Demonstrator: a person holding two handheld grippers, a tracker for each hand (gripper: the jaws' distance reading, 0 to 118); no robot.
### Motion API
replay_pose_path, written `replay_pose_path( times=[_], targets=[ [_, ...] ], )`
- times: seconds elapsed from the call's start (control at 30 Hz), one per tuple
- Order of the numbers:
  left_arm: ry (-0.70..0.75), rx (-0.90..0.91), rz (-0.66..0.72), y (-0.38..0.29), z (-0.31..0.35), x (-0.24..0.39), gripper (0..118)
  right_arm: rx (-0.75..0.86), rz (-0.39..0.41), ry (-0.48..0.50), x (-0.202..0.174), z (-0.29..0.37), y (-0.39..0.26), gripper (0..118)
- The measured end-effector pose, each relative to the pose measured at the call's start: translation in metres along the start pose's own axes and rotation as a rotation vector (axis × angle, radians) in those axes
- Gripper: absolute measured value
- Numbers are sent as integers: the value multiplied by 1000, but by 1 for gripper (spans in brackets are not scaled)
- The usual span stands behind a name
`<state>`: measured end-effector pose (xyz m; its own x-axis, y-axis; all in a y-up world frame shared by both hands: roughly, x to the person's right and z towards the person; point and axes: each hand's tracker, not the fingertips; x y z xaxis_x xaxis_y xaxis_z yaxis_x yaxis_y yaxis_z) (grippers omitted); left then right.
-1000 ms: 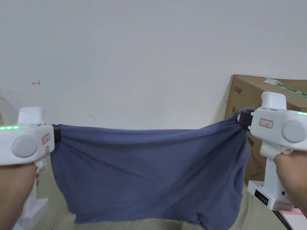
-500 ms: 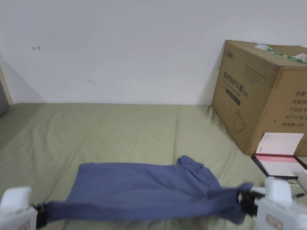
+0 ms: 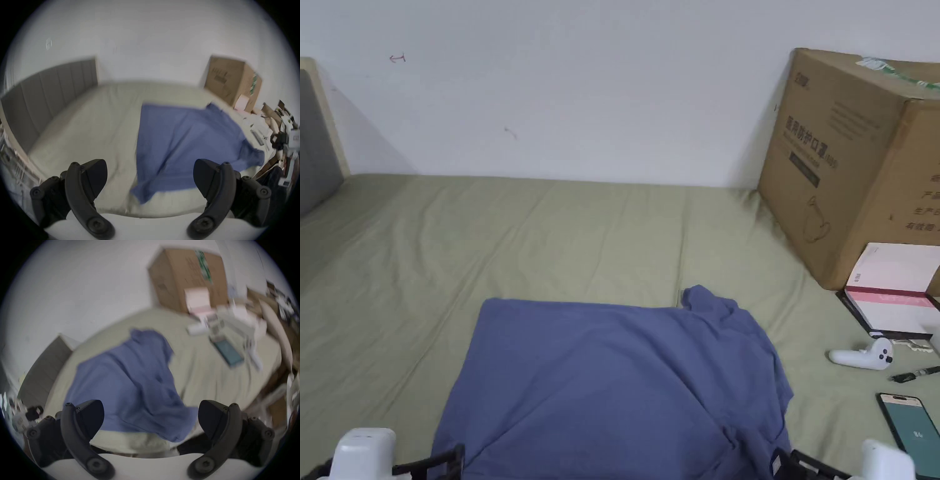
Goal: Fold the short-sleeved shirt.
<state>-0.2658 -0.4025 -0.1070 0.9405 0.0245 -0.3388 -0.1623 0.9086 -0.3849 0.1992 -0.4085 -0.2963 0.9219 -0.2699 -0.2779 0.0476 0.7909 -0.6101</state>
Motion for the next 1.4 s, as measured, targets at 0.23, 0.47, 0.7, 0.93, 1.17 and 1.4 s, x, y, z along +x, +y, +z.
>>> replay_pose_path(
  times=[0.23, 0.47, 0.7, 0.93, 1.17, 1.4],
  targets=[
    [-1, 79, -61, -3, 48, 30, 44, 328, 187, 6, -57, 64, -13, 42],
    [16, -196, -150, -17, 35, 13, 0, 263, 207, 14, -61, 58, -29, 1],
    [12, -407, -112, -43, -27, -20, 112, 169, 125, -9, -45, 41, -49, 1],
    [0, -501, -96, -58, -89, -22, 84, 85, 77, -54, -24, 30, -47, 1],
    [7, -478, -53, -58, -96, -11, 2, -239, 126, -185, 20, -25, -28, 15],
    [10, -477, -69, -47, -78, 4, 2, -462, 62, -214, 42, -93, -31, 115]
  ],
)
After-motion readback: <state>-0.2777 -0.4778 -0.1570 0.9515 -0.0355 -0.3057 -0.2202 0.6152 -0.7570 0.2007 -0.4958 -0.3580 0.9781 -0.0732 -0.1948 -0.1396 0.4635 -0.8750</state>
